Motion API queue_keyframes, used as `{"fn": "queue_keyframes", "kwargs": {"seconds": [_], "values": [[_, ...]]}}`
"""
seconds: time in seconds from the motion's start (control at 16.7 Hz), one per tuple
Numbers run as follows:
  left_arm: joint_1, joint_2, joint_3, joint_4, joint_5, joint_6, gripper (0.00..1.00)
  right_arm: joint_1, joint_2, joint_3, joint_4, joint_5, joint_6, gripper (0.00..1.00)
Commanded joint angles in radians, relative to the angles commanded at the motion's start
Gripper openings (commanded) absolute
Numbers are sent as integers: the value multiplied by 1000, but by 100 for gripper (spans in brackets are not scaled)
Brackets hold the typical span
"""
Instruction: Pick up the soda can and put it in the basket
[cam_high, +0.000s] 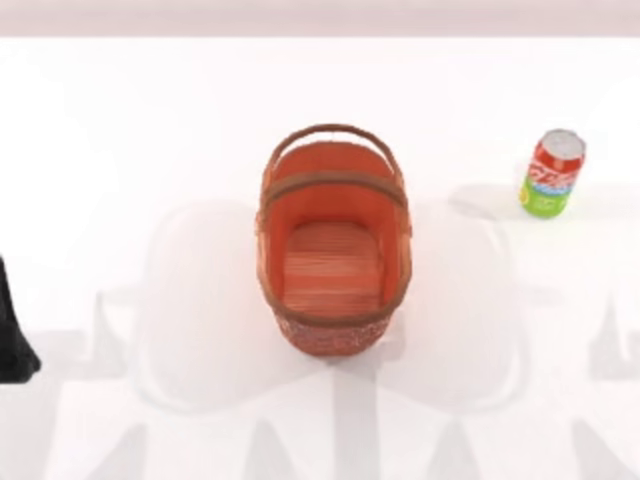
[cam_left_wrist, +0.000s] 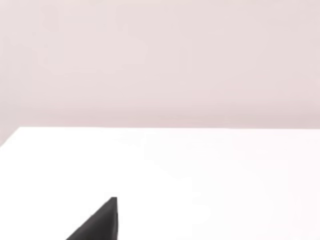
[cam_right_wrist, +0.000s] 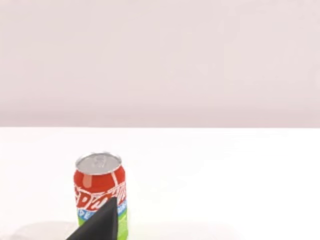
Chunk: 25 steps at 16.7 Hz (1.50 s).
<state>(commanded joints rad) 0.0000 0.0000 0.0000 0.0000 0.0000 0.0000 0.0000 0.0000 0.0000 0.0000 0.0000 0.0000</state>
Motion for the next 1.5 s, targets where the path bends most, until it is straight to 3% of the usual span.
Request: {"fn": "queue_keyframes", "kwargs": {"seconds": [0.3, 0.66, 1.08, 1.5], "values": [[0, 0, 0, 0, 0, 0, 100, -2, 57, 33, -56, 5, -10, 100], [0, 0, 0, 0, 0, 0, 100, -19, 425, 337, -378, 39, -67, 100], [0, 0, 0, 0, 0, 0, 100, -16, 1036, 1045, -788, 62, -170, 100], [0, 0, 0, 0, 0, 0, 100, 47, 1708, 1849, -1080, 45, -320, 100]]}}
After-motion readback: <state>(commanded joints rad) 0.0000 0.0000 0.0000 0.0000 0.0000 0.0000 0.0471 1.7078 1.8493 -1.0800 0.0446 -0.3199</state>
